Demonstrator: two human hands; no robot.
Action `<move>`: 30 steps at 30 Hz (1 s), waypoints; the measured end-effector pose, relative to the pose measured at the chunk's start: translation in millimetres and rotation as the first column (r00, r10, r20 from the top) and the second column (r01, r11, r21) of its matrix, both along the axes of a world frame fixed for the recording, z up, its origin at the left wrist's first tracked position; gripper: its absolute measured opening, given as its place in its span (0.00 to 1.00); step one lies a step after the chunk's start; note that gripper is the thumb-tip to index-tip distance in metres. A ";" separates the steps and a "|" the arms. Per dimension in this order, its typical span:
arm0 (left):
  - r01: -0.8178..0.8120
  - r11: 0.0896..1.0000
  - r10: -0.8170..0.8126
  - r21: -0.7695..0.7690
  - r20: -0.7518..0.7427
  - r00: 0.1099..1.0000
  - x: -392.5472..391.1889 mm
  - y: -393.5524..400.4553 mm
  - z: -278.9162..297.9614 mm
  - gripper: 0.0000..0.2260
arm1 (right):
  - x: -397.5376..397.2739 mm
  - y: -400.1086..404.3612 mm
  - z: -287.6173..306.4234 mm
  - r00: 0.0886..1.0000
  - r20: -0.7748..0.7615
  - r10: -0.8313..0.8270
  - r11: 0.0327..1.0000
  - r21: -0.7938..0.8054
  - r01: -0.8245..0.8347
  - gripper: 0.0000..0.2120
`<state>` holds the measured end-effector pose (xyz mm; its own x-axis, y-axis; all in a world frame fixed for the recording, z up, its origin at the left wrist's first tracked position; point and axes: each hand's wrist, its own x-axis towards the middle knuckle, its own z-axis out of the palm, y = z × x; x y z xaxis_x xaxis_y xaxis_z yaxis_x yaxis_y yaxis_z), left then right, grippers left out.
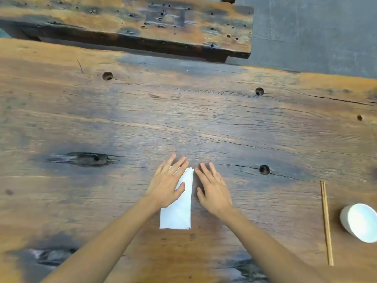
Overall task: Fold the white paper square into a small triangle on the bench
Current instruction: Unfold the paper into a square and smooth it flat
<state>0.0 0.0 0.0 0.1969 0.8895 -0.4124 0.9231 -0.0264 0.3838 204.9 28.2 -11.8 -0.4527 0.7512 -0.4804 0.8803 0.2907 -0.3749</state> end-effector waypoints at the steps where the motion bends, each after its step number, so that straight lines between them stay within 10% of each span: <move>1: 0.000 1.000 0.000 -0.007 0.006 1.000 1.1 2.4 -1.1 0.30 | -1.0 -0.4 -2.8 1.000 -0.002 0.013 1.000 -0.003 -0.013 0.32; 30: -0.152 0.988 0.153 -0.020 0.123 0.981 20.6 21.5 -32.9 0.22 | 21.5 -35.1 -64.7 0.998 0.009 0.059 0.960 0.274 -0.059 0.30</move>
